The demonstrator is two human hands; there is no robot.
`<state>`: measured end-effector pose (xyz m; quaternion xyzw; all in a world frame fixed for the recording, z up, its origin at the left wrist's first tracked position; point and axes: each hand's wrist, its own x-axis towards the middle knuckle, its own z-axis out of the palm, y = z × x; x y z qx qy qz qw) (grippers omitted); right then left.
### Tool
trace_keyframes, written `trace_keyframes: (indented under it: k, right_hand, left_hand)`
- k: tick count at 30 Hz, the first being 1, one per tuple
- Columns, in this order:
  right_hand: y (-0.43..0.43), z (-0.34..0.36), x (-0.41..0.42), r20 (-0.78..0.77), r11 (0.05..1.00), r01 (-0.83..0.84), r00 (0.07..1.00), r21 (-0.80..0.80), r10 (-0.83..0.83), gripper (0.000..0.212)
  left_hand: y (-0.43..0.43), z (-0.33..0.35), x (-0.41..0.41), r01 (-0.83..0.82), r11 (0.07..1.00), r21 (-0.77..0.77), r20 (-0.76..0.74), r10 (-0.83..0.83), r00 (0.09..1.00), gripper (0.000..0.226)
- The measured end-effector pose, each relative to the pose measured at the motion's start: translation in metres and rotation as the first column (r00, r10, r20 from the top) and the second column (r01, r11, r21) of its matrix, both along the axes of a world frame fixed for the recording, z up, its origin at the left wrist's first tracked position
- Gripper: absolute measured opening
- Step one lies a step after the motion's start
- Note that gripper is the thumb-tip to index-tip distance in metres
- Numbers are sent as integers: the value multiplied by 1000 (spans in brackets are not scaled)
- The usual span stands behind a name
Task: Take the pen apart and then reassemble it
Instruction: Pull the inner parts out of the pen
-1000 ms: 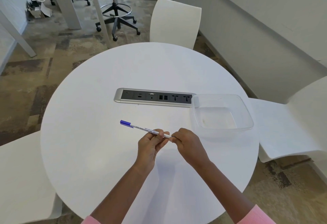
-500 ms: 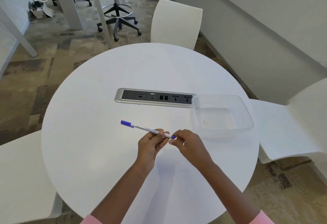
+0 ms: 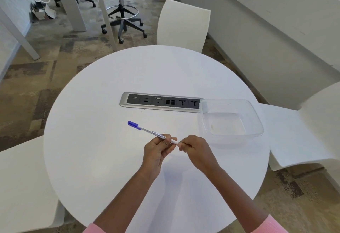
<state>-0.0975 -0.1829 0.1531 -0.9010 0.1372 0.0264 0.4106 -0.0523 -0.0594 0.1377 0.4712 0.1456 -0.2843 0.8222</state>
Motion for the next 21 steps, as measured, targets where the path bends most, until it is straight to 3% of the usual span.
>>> trace_keyframes:
  k: [3, 6, 9, 11, 14, 15, 17, 21]
  right_hand:
    - [-5, 6, 5, -149, 948, 91, 988, 305, -47, 32]
    - [-10, 8, 6, -295, 805, 207, 955, 556, -41, 32]
    - [-8, 6, 3, -334, 690, 285, 940, 665, -66, 30]
    - [-4, 1, 1, -236, 794, 238, 964, 560, -122, 28]
    - [2, -9, -4, 18, 965, 175, 983, 195, -182, 10]
    - [4, -12, -5, 102, 984, 152, 982, 88, -161, 2]
    - [6, -19, -8, 226, 992, 93, 972, -90, -71, 7]
    - [7, -26, -9, 321, 949, 67, 946, -308, 38, 15]
  left_hand:
    - [1, 0, 0, 18, 1000, -2, 8, -18, 1000, 11]
    - [1, 1, 1, 34, 999, -2, 15, -34, 999, 10]
    - [0, 0, 2, 23, 1000, 4, 14, -23, 1000, 10]
    - [0, -1, 2, -8, 1000, -4, -12, 8, 1000, 9]
    - [1, -2, 4, -48, 999, -9, -50, 48, 998, 7]
    - [1, -2, 4, -53, 999, -5, -53, 53, 997, 7]
    - [2, -3, 4, -54, 999, 9, -51, 54, 997, 6]
    - [3, -4, 4, -53, 997, 62, -34, 56, 998, 8]
